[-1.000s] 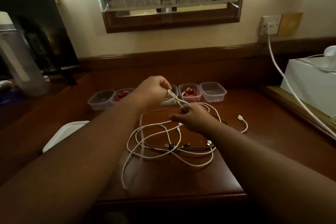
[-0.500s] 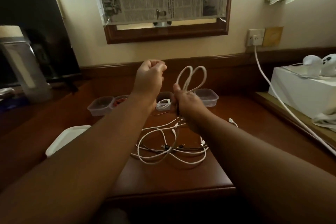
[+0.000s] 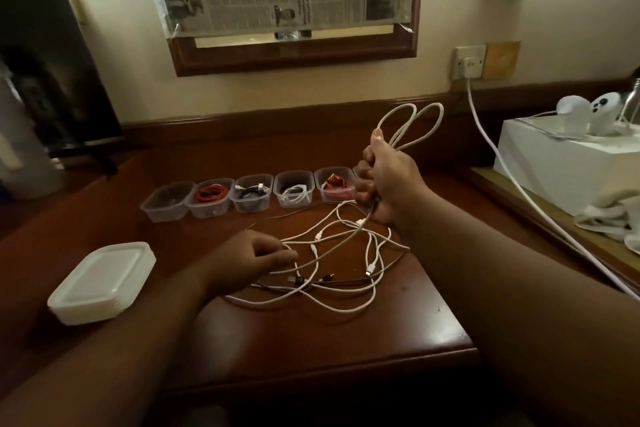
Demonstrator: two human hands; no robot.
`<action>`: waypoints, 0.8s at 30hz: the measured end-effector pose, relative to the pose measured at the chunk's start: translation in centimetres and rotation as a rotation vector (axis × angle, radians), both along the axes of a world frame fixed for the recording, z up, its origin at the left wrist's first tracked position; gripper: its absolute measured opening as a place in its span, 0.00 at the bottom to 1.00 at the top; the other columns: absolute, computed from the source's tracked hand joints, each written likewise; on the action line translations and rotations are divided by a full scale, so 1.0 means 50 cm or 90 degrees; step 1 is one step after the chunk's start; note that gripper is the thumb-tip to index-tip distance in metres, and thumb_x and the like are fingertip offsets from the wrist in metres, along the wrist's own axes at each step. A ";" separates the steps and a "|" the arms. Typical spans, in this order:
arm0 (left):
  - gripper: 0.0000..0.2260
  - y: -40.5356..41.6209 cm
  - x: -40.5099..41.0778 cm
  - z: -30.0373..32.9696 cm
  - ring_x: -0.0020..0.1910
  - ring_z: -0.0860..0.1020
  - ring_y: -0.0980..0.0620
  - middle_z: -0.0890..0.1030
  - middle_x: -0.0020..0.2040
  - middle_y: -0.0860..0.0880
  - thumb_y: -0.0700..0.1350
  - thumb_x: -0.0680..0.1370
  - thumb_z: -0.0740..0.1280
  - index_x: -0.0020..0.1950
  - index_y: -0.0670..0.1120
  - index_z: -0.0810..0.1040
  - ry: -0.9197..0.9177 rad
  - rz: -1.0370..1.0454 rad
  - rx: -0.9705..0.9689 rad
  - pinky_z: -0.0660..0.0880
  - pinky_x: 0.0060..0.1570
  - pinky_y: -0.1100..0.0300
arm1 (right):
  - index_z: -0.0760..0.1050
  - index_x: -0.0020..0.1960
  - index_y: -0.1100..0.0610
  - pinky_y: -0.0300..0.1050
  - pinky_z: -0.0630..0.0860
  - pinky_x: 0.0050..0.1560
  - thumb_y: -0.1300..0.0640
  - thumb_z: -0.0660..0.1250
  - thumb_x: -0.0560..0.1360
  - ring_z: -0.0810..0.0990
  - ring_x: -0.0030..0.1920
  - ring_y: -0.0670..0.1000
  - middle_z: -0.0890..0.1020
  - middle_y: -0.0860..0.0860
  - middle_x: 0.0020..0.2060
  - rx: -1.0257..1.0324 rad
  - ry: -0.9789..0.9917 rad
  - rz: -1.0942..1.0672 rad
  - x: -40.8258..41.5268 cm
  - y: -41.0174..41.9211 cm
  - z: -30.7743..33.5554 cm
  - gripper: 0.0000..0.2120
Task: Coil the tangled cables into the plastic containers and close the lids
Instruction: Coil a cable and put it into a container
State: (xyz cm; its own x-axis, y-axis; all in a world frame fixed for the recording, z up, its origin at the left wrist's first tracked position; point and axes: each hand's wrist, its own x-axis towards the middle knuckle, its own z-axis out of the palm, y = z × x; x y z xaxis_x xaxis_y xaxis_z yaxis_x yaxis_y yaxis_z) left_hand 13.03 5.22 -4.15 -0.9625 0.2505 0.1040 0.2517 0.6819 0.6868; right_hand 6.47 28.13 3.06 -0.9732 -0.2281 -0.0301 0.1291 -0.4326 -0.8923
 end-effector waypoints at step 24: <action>0.10 0.162 -0.127 0.165 0.44 0.74 0.49 0.76 0.46 0.45 0.44 0.83 0.61 0.50 0.42 0.80 -0.038 0.210 0.625 0.76 0.46 0.55 | 0.77 0.49 0.56 0.44 0.71 0.35 0.50 0.66 0.79 0.73 0.34 0.51 0.77 0.56 0.37 0.572 0.239 0.149 -0.052 -0.043 -0.070 0.09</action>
State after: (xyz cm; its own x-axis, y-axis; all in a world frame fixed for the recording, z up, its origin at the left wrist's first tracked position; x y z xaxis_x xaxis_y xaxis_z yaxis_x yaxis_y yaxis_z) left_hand 6.67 13.30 4.13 -0.9783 -0.1952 0.0698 0.1011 -0.1556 0.9826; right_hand 3.86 26.01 -0.43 -0.8883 -0.4590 0.0146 -0.2325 0.4222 -0.8762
